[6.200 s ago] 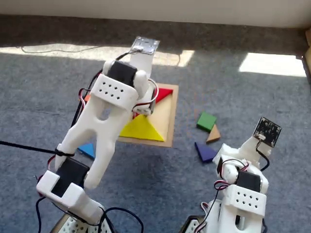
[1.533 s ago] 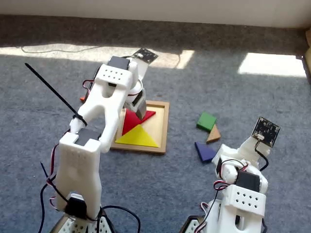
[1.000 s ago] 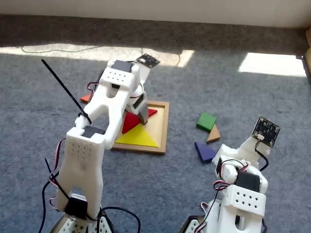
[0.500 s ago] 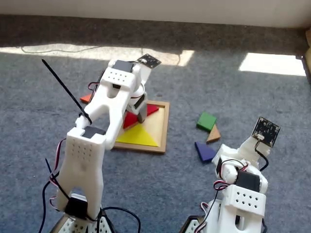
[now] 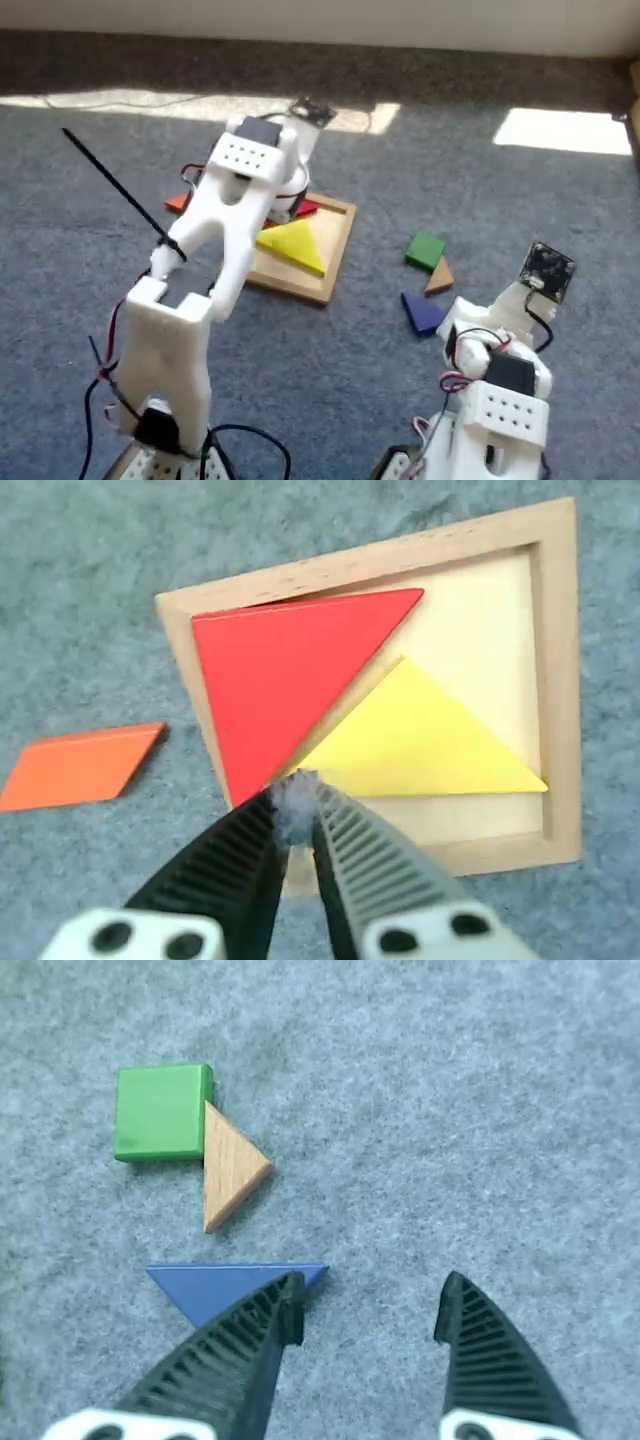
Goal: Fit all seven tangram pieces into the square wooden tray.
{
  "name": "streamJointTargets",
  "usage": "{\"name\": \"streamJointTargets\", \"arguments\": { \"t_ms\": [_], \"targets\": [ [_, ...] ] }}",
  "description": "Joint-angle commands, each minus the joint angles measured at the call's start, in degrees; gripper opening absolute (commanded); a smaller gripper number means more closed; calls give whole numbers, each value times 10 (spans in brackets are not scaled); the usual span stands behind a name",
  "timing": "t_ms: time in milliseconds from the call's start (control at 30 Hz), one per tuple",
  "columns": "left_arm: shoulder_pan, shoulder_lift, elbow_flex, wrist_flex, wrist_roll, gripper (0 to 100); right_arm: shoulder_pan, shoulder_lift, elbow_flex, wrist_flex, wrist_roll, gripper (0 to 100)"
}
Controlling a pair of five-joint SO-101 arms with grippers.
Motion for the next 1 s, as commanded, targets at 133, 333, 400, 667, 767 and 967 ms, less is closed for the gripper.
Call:
{"name": "streamJointTargets", "arguments": {
  "t_ms": [133, 333, 400, 667, 767, 967],
  "targets": [
    [56, -233, 149, -62, 61, 5, -7, -10, -5, -11, 6, 219],
    [50, -342, 276, -118, 42, 27, -7, -10, -5, -11, 6, 219],
    [39, -342, 311, -136, 24, 101, -7, -10, -5, -11, 6, 219],
    [14, -300, 427, -308, 74, 245, -7, -10, -5, -11, 6, 219],
    [11, -276, 428, -349, 74, 216, -7, -10, -5, -11, 6, 219],
    [9, -227, 427, -366, 70, 211, -7, -10, -5, -11, 6, 219]
  ]
}}
